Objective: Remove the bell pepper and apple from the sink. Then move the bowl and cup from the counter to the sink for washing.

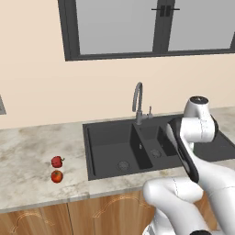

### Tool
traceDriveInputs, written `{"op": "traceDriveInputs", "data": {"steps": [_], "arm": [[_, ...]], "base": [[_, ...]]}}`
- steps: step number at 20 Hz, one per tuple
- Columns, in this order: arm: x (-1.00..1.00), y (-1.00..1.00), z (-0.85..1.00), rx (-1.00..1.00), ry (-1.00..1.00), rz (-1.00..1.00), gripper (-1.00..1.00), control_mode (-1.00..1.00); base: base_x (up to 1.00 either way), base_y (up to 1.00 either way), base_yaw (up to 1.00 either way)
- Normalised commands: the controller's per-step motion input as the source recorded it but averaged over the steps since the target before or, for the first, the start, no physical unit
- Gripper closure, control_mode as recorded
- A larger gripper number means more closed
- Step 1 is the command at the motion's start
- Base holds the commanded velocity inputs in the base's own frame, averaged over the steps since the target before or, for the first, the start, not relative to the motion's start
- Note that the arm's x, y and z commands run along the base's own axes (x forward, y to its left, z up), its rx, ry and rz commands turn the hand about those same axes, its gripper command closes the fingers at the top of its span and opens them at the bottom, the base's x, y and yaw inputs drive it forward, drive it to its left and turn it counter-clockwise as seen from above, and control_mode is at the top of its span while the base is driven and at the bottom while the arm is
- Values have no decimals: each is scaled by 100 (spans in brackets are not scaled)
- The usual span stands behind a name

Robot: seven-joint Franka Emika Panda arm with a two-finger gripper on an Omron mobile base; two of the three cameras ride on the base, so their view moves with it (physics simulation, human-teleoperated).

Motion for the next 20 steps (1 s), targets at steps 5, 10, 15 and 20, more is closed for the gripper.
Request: {"op": "traceDriveInputs", "data": {"steps": [5,10,15,20], "arm": [[-13,49,3,0,3,12,100,-100],[-24,47,0,0,-1,8,100,-100],[-3,62,6,0,0,6,100,-100],[3,62,4,0,-3,3,100,-100]], "base": [[0,0,0],[0,0,0],[0,0,0],[0,0,0]]}}
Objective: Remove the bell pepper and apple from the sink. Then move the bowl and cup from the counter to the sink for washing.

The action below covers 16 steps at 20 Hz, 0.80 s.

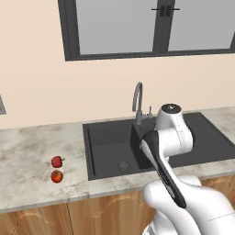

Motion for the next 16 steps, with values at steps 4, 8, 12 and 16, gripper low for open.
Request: {"op": "traceDriveInputs", "data": {"steps": [4,8,12,16], "arm": [[25,58,4,0,0,3,100,-100],[37,49,0,1,0,3,100,-100],[47,38,0,2,2,1,100,-100],[50,28,-4,0,13,1,100,-100]], "base": [[0,0,0],[0,0,0],[0,0,0],[0,0,0]]}}
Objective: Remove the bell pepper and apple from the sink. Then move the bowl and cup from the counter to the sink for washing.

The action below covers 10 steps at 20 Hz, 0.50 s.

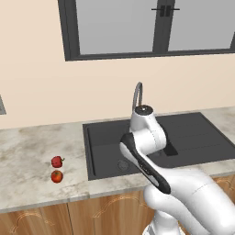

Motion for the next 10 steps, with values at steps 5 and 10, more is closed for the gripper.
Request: {"op": "traceDriveInputs", "data": {"steps": [5,10], "arm": [[50,15,-11,5,24,4,100,-100],[44,22,-22,7,15,8,100,-100]], "base": [[0,0,0],[0,0,0]]}}
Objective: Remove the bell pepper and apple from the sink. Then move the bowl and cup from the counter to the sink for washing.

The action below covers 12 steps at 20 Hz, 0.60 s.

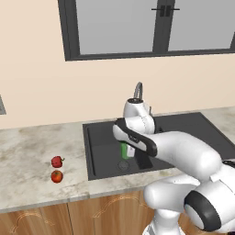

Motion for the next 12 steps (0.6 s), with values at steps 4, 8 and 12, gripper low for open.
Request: {"op": "traceDriveInputs", "data": {"steps": [4,8,12], "arm": [[39,26,-27,4,1,9,100,-100],[41,16,-27,3,0,10,100,-100],[27,8,-34,1,0,12,100,-100]], "base": [[0,0,0],[0,0,0],[0,0,0]]}}
